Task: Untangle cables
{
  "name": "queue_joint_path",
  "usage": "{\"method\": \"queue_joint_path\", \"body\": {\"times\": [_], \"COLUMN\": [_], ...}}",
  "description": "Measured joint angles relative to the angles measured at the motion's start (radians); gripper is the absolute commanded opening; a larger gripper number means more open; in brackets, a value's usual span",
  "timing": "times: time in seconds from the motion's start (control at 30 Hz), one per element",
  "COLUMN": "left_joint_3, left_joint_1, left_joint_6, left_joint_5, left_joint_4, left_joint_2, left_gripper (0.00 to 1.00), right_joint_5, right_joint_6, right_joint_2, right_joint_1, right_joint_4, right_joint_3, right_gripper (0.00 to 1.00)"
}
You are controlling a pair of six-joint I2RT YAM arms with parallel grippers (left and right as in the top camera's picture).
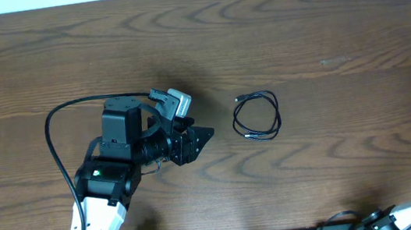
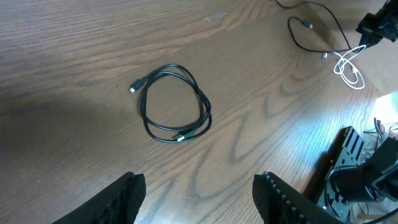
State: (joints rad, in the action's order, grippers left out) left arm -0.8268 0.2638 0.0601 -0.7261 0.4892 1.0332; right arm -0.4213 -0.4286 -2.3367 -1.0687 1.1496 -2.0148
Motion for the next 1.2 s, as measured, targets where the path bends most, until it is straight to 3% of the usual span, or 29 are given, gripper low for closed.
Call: {"method": "queue_joint_path", "body": {"times": [0.1,0.2,0.33,0.8,1.03,1.1,1.13,1.2], "left_joint_3": [0.0,0.0,0.0,0.0,0.0,0.0,0.0,0.0], "left_joint_1": [0.0,0.0,0.0,0.0,0.0,0.0,0.0,0.0], "left_joint_6": [0.0,0.0,0.0,0.0,0.0,0.0,0.0,0.005], "left_joint_5": [0.0,0.0,0.0,0.0,0.0,0.0,0.0,0.003], "left_joint_4": [0.0,-0.001,-0.011,-0.016,-0.025,-0.036,-0.044,-0.06], "left_joint_2": [0.014,0.034,0.054,0.057,0.057,0.057,0.057,0.057], "left_gripper": [0.6,0.6,0.6,0.61,0.61,0.61,0.69,0.71], "right_joint_5": [0.016,0.055,0.106,0.149,0.284,0.328,0.341,0.359], "right_joint_6": [0.003,0.024,0.057,0.108,0.135,0.141,0.146,0.158], "right_joint_2": [0.0,0.0,0.0,0.055,0.16,0.2,0.217,0.251], "right_joint_1": [0.006,0.023,0.071,0.209,0.246,0.275,0.292,0.33], "right_joint_4": [-0.021,-0.054,-0.079,-0.105,-0.083,-0.069,-0.066,-0.064], "right_joint_3": [0.0,0.0,0.0,0.0,0.0,0.0,0.0,0.0], "right_gripper": [0.07,0.22,0.3,0.35,0.43,0.43,0.43,0.43]}}
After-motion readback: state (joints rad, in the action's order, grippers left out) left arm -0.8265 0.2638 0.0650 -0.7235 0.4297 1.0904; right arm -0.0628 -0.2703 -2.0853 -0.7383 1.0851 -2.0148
